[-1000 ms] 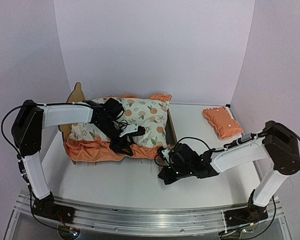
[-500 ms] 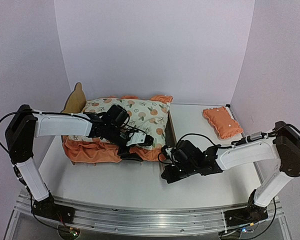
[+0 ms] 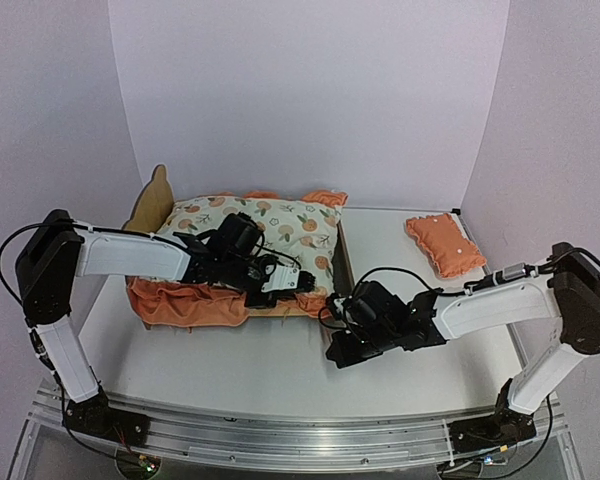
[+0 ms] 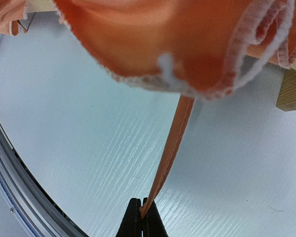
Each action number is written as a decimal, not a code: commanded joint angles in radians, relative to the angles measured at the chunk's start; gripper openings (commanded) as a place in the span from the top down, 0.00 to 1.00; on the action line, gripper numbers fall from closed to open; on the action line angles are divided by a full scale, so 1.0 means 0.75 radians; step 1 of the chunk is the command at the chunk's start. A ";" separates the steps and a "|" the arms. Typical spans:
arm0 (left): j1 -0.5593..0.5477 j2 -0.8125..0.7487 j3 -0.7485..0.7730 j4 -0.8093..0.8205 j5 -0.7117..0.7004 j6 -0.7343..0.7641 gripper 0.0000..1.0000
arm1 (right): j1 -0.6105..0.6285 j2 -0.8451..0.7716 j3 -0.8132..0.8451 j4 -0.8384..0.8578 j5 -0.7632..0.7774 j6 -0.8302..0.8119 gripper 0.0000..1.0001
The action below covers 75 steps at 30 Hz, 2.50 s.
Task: Set up the pet bed
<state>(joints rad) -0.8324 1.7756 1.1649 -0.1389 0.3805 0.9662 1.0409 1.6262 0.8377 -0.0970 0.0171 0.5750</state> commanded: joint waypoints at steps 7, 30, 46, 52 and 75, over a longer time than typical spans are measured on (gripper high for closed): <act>0.081 0.085 0.445 -0.312 0.177 -0.438 1.00 | -0.004 -0.091 -0.074 -0.143 -0.078 0.007 1.00; 0.055 0.130 0.639 -0.727 0.563 -0.528 1.00 | -0.005 -0.032 -0.012 -0.146 -0.169 -0.057 1.00; 0.054 0.248 0.607 -0.676 0.562 -0.641 1.00 | 0.003 -0.272 -0.065 -0.206 -0.057 -0.100 0.58; 0.053 0.265 0.612 -0.663 0.569 -0.675 1.00 | 0.091 -0.279 -0.054 0.211 0.062 -0.114 0.59; 0.055 0.271 0.609 -0.619 0.565 -0.712 1.00 | 0.090 0.184 0.182 0.444 0.442 0.097 0.68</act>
<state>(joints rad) -0.7864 1.9823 1.5837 -0.6436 0.7736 0.4372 1.1122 1.7345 0.9235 0.2131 0.2962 0.6125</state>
